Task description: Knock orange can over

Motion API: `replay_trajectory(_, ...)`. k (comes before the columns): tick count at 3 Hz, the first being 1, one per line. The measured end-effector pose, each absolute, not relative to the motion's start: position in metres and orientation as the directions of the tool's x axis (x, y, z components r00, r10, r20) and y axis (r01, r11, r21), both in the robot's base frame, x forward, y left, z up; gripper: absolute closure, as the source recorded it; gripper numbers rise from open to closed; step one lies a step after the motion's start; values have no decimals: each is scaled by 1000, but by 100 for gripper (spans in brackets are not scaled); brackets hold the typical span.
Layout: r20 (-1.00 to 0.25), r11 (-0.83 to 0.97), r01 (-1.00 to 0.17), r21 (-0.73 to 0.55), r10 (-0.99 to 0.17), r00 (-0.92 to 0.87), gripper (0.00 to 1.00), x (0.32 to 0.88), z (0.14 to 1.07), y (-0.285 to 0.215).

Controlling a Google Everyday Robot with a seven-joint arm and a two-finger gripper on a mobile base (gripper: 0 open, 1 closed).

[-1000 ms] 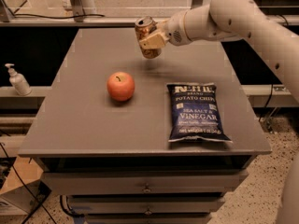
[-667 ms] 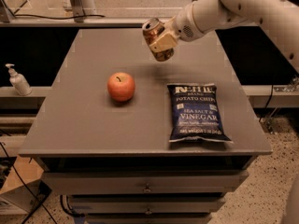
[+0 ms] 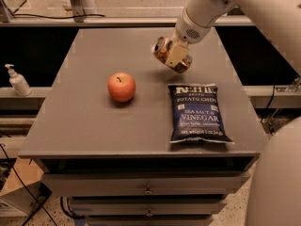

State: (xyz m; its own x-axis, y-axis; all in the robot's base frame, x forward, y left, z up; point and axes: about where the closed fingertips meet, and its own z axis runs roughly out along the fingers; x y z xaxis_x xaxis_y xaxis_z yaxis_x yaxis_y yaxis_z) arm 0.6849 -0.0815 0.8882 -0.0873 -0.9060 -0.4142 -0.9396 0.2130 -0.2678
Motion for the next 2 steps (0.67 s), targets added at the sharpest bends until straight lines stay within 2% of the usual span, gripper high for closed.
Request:
replay_trajectory(1,-260,124,-962,-244,-964,-58,37,678,870,-89)
replay_trajectory(2,-198,73,-970,-230,-980,-27,13,673,866,-88)
